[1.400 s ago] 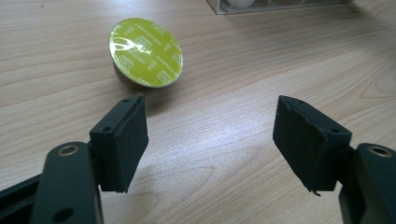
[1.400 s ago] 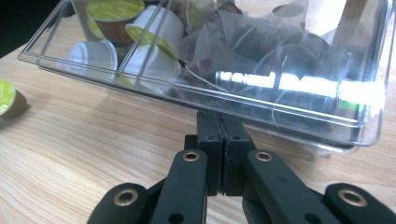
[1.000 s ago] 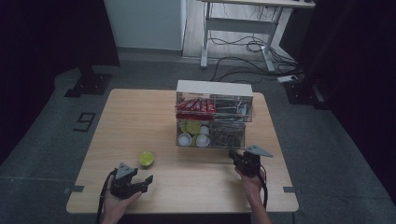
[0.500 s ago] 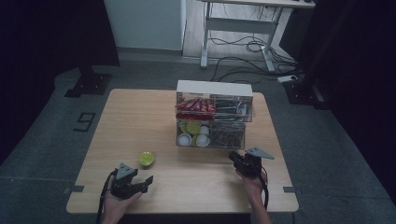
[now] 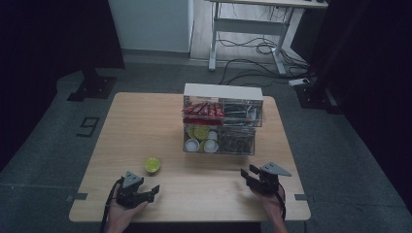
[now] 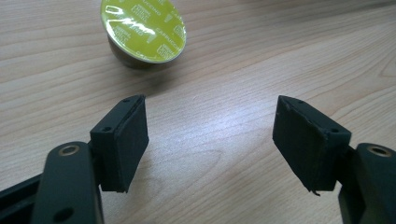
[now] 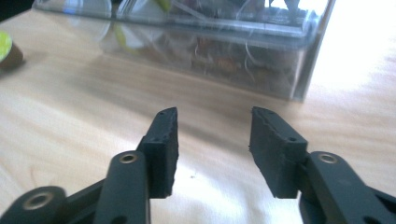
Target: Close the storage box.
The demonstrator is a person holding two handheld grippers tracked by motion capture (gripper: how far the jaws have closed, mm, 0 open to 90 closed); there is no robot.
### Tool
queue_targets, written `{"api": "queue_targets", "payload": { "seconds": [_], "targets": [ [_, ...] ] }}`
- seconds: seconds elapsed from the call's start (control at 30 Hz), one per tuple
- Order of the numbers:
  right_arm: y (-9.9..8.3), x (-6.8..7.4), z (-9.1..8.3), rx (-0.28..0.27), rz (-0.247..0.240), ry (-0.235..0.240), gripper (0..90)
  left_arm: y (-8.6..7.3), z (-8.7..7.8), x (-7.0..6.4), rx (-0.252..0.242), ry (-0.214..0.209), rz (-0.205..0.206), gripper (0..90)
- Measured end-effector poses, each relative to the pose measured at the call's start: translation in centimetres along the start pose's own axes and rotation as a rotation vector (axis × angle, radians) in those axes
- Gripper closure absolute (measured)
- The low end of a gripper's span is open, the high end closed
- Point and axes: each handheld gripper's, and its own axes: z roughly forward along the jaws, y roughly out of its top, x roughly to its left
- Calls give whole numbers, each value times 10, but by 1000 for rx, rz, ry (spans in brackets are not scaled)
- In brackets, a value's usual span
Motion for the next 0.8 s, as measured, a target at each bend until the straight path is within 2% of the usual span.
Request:
{"api": "queue_targets", "payload": {
  "seconds": [0.13,0.43,0.6,0.8],
  "targets": [
    [-10,-1,-11,20,-31,-10,474,-1,1,2,6,9,0,271],
    [-28,-9,-28,41,6,-25,454,-4,4,6,17,24,-1,271],
    [-31,-11,-30,44,18,-33,451,-5,4,9,20,32,-4,270],
    [-31,-8,-25,67,1,-29,441,-6,6,12,31,34,-7,270]
  ]
}}
